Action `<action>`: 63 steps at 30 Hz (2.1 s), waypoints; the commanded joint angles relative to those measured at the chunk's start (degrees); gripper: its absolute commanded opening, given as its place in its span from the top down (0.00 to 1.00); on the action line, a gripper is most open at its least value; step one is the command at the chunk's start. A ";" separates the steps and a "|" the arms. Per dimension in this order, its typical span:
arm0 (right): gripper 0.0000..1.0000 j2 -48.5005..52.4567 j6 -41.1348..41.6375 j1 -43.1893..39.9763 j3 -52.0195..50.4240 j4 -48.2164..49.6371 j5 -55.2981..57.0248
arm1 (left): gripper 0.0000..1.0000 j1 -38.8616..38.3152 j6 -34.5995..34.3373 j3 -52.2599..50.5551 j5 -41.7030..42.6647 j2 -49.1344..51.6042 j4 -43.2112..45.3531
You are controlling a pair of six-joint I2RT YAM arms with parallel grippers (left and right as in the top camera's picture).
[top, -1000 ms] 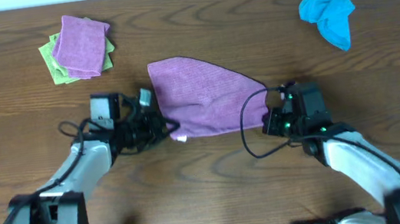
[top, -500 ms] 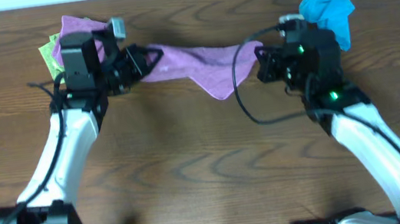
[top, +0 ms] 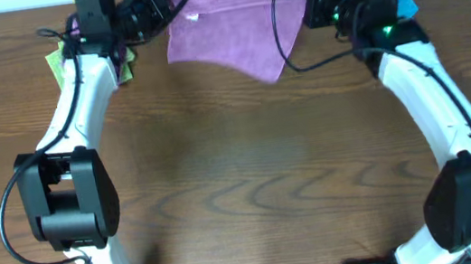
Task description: Fold the cloth
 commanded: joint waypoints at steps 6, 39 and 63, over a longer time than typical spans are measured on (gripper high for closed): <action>0.99 -0.28 -5.29 -0.31 4.07 -14.19 0.35 | 0.94 2.89 10.78 2.69 9.11 -0.15 -14.36; 0.99 -18.49 -2.08 7.63 -29.53 -29.35 -2.45 | 0.94 7.48 61.81 -16.39 -0.59 -0.26 -71.41; 0.98 -27.69 1.86 8.13 -43.93 -11.76 1.11 | 0.94 7.48 50.60 -38.14 3.87 -12.44 -50.66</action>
